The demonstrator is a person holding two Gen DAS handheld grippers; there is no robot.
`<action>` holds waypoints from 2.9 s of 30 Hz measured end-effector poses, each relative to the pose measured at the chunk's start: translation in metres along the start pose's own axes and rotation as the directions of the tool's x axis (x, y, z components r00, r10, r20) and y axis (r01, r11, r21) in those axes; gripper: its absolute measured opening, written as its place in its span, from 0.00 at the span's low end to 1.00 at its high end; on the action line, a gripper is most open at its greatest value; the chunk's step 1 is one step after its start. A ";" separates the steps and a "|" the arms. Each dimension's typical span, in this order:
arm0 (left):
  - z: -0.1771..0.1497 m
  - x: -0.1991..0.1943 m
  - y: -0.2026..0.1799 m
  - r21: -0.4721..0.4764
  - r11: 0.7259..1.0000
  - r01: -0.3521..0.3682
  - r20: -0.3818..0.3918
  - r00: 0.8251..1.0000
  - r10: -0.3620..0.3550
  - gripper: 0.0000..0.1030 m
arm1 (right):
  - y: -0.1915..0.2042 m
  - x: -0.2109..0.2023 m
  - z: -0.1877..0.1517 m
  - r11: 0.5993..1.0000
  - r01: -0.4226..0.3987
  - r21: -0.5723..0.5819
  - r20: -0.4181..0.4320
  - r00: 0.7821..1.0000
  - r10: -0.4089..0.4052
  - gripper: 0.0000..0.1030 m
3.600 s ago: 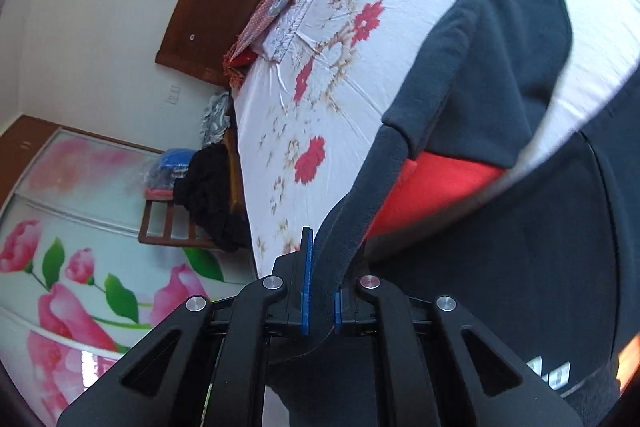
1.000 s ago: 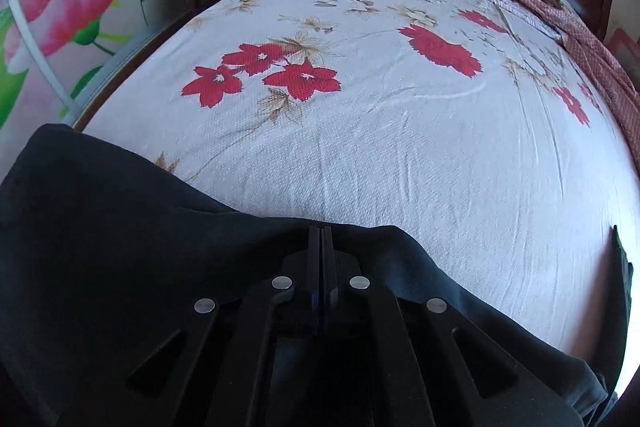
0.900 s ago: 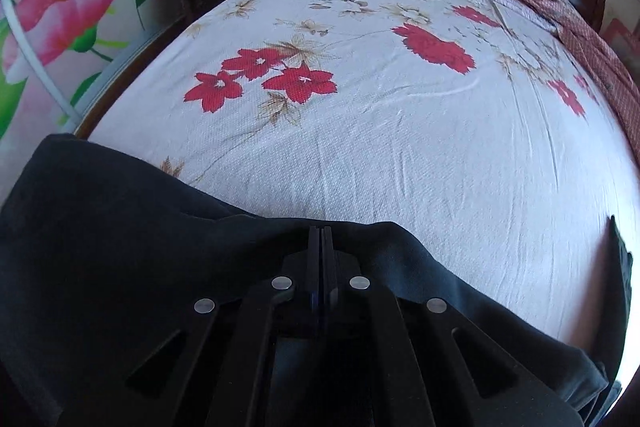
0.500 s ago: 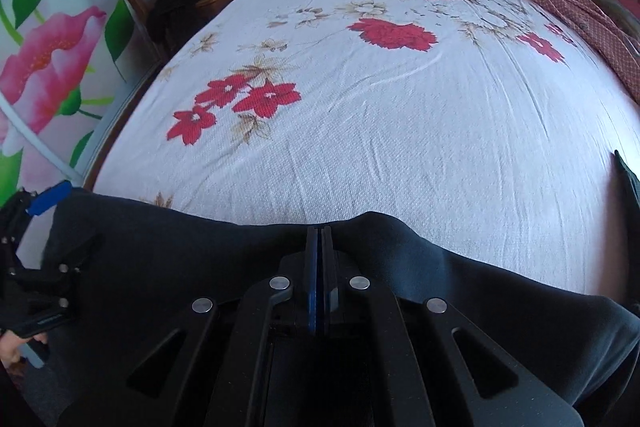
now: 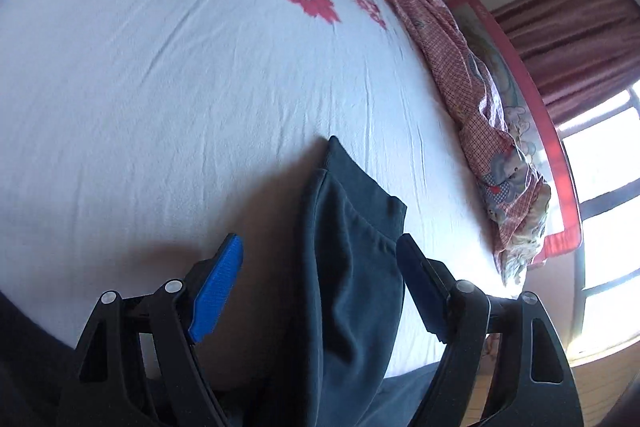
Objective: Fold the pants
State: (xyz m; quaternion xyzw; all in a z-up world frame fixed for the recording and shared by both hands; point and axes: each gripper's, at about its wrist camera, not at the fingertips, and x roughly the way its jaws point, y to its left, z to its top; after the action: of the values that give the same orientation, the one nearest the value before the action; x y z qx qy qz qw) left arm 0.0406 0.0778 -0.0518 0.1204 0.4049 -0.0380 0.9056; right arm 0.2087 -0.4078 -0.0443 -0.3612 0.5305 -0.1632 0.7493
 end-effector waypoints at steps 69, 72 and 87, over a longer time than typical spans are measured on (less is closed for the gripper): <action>0.011 -0.005 -0.025 0.027 0.998 -0.058 -0.032 0.998 0.059 0.98 | -0.225 0.095 -0.416 -0.193 -0.463 0.865 0.480 0.876 0.049 0.08; 0.009 -0.005 -0.025 0.023 0.997 -0.070 -0.017 0.997 0.070 0.98 | -0.200 0.115 -0.433 -0.241 -0.371 0.897 0.406 0.907 0.112 0.16; 0.009 -0.003 -0.026 0.018 0.998 -0.066 -0.017 0.998 0.066 0.98 | -0.175 0.116 -0.471 -0.412 -0.503 0.760 0.602 0.784 0.152 0.59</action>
State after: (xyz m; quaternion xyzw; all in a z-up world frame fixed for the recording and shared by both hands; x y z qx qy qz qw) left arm 0.0408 0.0506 -0.0489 0.1418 0.4081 -0.0106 0.9018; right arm -0.1521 -0.7742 -0.0808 0.5393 0.1814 -0.2289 0.7898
